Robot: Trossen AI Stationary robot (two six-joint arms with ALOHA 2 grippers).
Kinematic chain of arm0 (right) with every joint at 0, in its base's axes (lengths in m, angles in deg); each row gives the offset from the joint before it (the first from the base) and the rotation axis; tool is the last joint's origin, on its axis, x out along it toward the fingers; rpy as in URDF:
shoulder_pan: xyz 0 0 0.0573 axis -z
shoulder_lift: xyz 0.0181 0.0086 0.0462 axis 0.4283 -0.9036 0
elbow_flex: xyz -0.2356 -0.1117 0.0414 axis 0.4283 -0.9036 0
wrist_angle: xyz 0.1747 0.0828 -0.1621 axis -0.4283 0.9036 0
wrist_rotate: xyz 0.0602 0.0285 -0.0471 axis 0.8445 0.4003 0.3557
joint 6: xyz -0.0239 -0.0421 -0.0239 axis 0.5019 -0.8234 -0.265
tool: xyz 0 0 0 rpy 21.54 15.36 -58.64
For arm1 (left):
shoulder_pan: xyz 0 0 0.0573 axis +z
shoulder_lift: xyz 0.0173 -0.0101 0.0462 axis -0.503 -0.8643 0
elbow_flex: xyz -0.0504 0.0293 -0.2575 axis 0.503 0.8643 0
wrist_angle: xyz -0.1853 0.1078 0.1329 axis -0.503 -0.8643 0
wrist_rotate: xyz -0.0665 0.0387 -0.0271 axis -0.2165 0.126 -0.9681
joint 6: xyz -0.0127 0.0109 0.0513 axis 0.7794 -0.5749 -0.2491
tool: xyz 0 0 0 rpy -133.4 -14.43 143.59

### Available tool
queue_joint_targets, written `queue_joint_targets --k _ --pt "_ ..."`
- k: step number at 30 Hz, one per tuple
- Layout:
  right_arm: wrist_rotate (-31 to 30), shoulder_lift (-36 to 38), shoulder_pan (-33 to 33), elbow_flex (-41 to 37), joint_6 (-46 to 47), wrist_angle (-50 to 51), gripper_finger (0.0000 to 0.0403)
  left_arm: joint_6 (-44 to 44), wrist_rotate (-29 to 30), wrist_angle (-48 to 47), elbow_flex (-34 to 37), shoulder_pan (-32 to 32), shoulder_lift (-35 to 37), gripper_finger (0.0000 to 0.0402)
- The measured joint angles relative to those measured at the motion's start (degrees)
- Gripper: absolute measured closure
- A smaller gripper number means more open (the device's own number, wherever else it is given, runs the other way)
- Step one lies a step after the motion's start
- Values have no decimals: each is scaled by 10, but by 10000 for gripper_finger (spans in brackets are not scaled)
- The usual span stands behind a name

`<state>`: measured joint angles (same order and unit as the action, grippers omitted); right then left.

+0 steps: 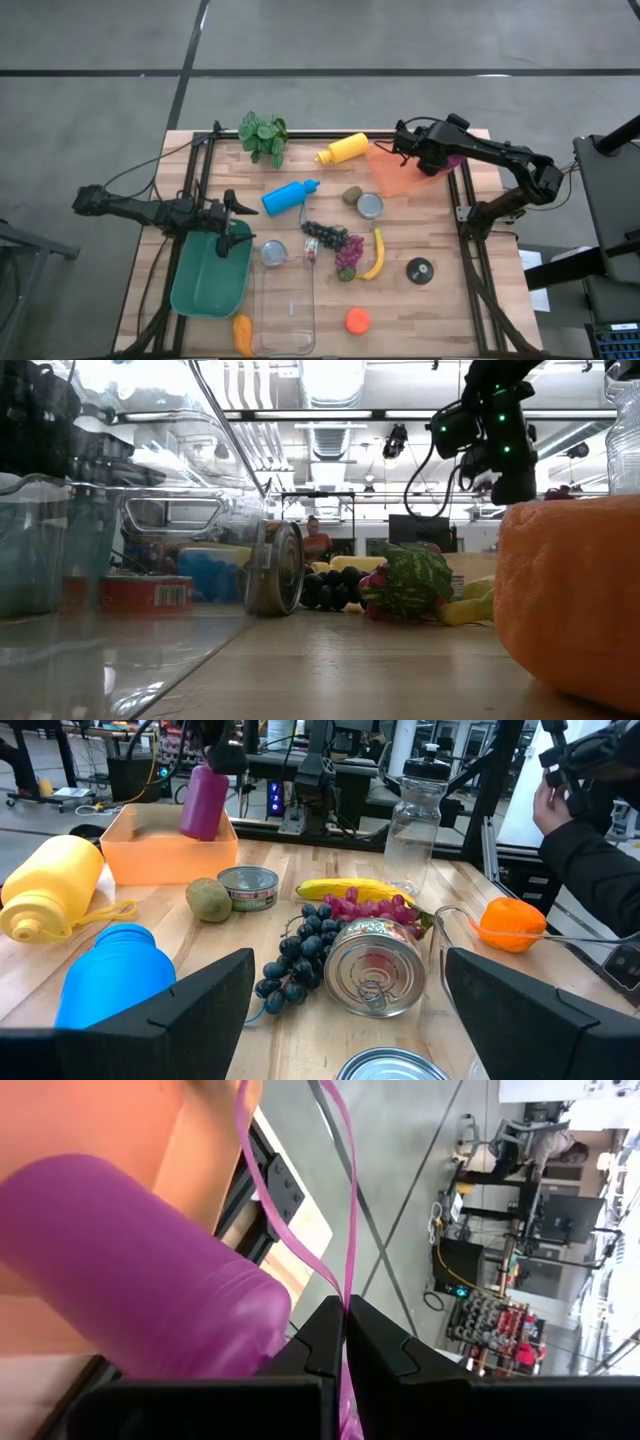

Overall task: Pick & Place Food Item
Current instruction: Put the purple tumbler into the orange bin

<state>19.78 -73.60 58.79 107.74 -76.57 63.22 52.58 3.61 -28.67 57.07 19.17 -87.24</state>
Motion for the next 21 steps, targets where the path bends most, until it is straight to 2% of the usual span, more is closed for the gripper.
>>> queue_joint_targets --k 21 --pt "67 -1 0 -3 -77 -129 394 0 0 0 0 0 0 66"
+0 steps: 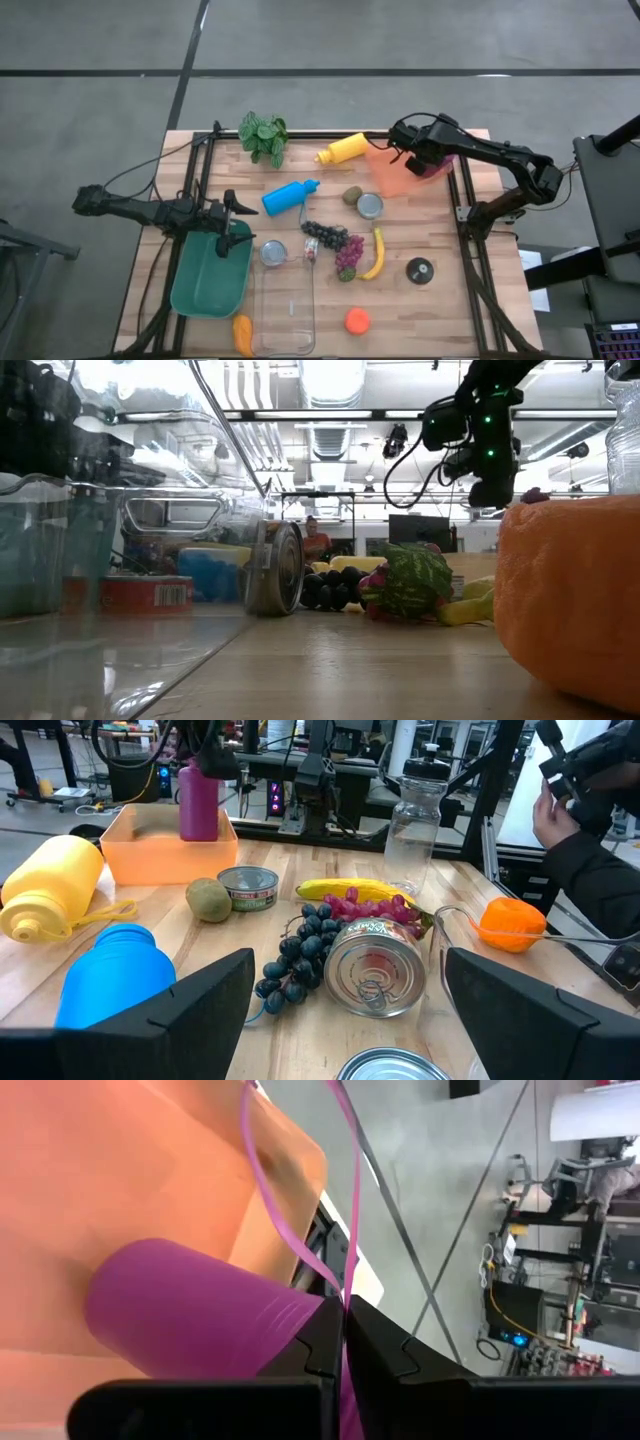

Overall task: Pick & Place Food Item
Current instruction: Put the purple tumbler into the orange bin

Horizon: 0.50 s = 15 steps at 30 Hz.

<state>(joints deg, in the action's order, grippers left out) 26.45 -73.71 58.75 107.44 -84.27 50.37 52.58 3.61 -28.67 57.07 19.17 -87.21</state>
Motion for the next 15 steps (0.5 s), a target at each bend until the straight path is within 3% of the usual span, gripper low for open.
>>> queue_joint_targets --k 15 --pt "82 0 -4 -27 17 -33 394 0 0 0 0 0 0 66"
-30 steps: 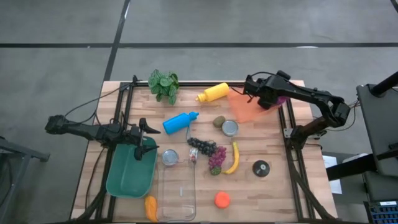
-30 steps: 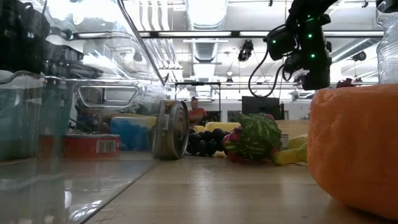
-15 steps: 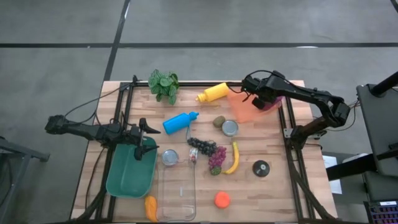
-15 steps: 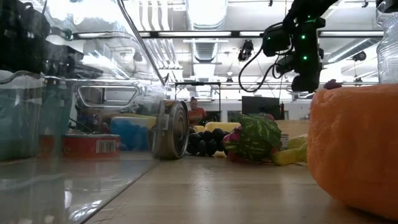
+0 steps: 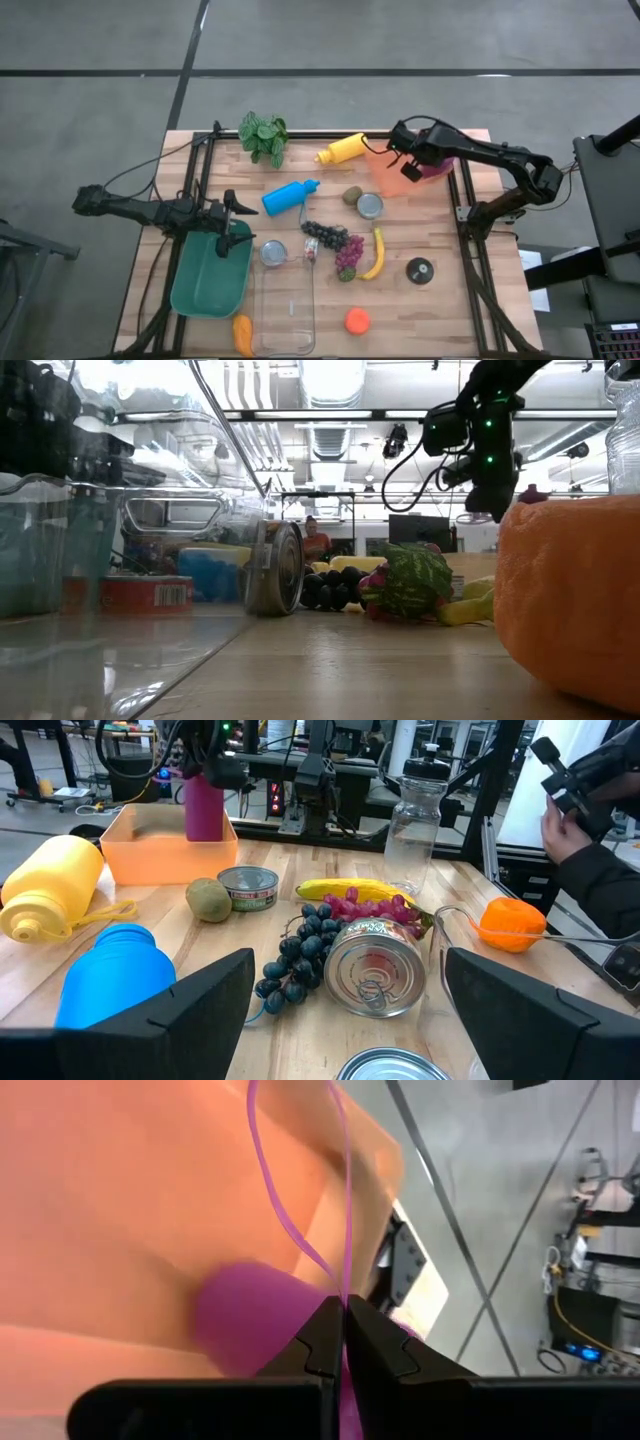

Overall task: Pick & Place Food Item
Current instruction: Put the purple tumbler into the orange bin

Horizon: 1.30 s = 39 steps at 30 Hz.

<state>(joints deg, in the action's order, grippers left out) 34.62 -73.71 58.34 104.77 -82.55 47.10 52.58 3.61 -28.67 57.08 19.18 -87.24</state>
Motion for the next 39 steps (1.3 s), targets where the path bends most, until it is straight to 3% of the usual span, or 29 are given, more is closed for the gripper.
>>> queue_joint_targets --k 39 --pt "40 2 -5 -16 17 -21 394 0 0 0 0 0 0 66"
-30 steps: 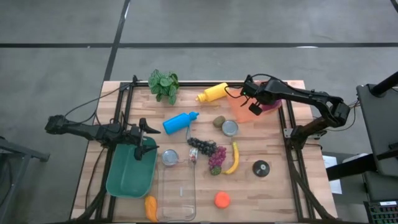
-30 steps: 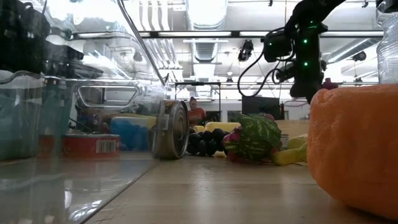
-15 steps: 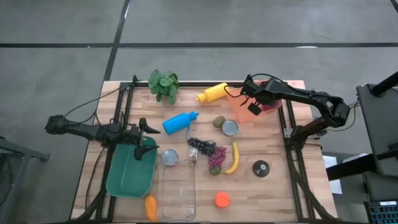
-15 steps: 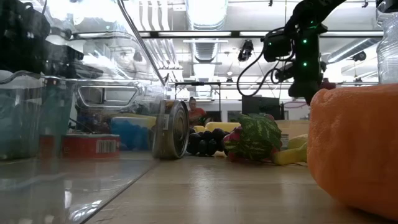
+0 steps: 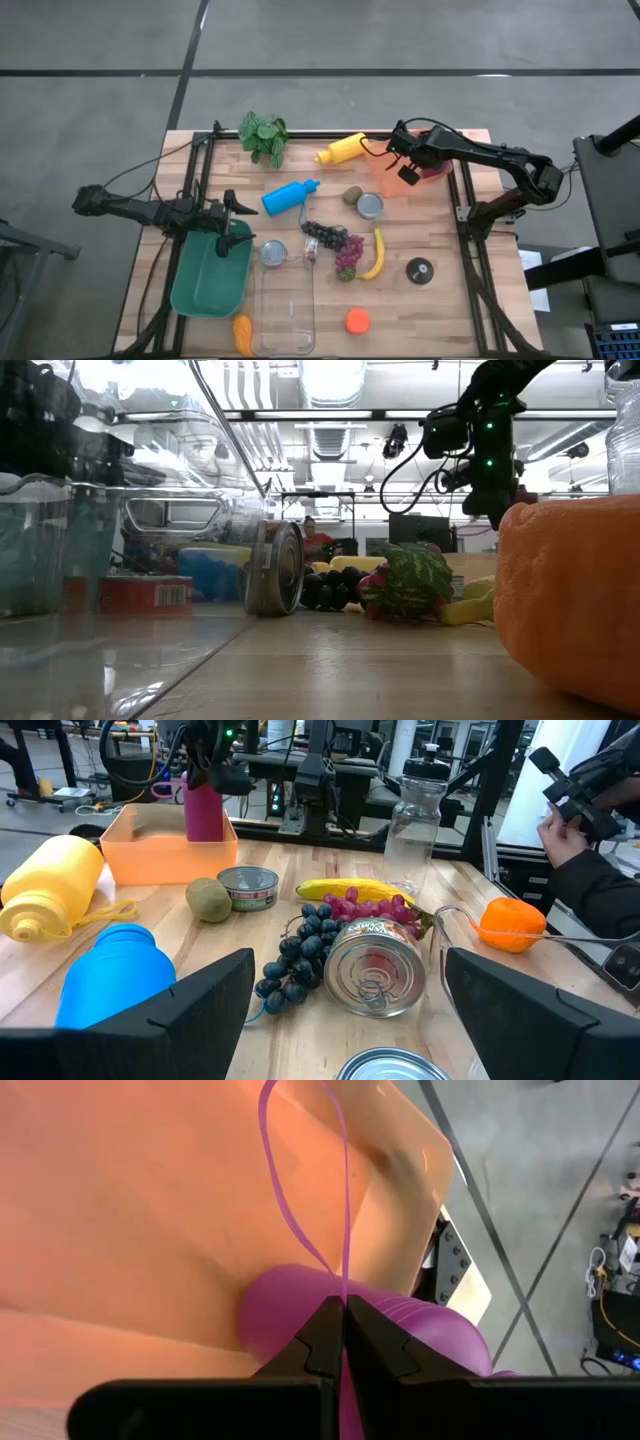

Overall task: Pick & Place Food Item
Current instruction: Put the purple tumbler into the orange bin, then put the yellow tumbler into the orange bin

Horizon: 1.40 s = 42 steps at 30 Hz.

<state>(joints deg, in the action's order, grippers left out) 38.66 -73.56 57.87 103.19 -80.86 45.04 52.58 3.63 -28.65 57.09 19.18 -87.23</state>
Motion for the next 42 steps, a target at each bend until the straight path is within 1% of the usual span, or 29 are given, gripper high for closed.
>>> queue_joint_targets --k 3,10,16,25,27,32,35,42 --pt "0 3 0 0 -2 0 385 0 0 0 0 0 0 66" --pt "1 5 0 0 -17 1 334 0 0 0 0 0 0 66" --pt "5 5 0 1 -26 2 328 0 0 0 0 0 0 66" --pt "4 5 0 29 -27 11 325 0 0 0 0 0 0 66" --pt "4 5 0 36 -27 15 317 0 0 0 0 0 0 66" --pt "5 5 0 42 -26 39 273 0 0 0 0 0 0 66" --pt "12 4 0 43 -27 44 255 0 0 0 0 0 0 66" --pt "22 4 -7 74 -26 52 250 0 0 0 0 0 0 66"
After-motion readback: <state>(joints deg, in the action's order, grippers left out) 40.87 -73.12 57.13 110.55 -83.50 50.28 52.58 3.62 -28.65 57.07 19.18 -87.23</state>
